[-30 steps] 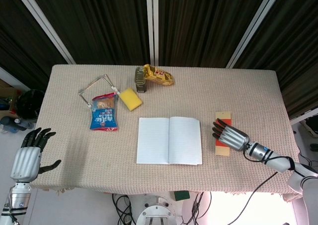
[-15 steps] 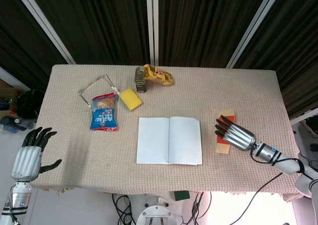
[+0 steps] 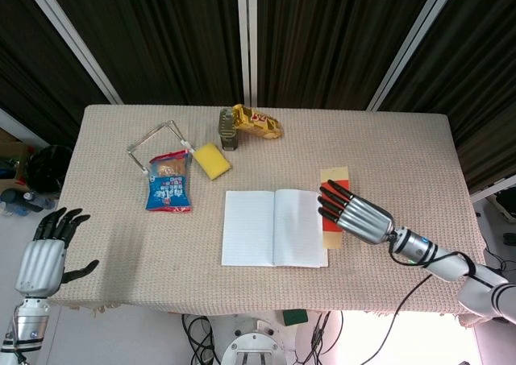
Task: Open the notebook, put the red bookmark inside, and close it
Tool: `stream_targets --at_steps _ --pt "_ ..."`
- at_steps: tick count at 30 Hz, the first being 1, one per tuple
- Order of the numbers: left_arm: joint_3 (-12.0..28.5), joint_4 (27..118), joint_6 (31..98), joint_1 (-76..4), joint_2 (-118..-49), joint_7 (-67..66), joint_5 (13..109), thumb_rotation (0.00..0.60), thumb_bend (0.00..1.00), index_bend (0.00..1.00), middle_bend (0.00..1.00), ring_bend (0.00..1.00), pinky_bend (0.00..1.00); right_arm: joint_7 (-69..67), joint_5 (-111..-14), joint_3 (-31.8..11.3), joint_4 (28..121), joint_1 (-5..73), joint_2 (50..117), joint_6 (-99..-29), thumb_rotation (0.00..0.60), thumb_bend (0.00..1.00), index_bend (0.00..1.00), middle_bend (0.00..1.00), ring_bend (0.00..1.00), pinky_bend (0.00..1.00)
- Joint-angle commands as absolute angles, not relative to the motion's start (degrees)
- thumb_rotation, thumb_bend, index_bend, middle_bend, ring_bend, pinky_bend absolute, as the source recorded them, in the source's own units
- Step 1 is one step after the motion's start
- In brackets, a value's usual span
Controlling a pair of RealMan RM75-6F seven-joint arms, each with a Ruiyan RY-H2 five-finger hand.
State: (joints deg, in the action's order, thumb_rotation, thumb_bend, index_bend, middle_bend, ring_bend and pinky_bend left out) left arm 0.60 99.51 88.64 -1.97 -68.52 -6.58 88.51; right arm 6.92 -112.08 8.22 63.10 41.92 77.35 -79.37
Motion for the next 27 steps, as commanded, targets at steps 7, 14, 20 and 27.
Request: stream_targets --at_steps 7,14,20,27 --pt "0.3 97.6 89.0 -1.4 -68.8 -4.6 88.4 0.6 0.0 0.22 0.15 0.08 0.12 23.5 -103.1 0.4 78.0 48.7 87.3 -57.9 0.6 0.32 0.33 0.22 0.09 0.12" --pt "0.3 95.1 88.8 -1.2 -69.9 -1.8 87.9 0.6 0.0 0.22 0.15 0.08 0.12 30.6 -98.2 -2.7 76.8 50.3 94.4 -52.4 0.6 0.32 0.32 0.22 0.09 0.12" --pt "0.3 93.3 88.7 -1.0 -70.4 -0.1 87.7 0.6 0.0 0.22 0.15 0.08 0.12 38.5 -92.4 -3.9 78.3 49.0 96.1 -49.6 0.6 0.32 0.26 0.22 0.06 0.11" --pt "0.4 92.1 88.6 -1.1 -71.0 1.2 87.7 0.6 0.0 0.22 0.15 0.08 0.12 42.9 -88.0 -3.5 80.5 47.7 96.1 -48.2 0.6 0.31 0.17 0.19 0.03 0.11"
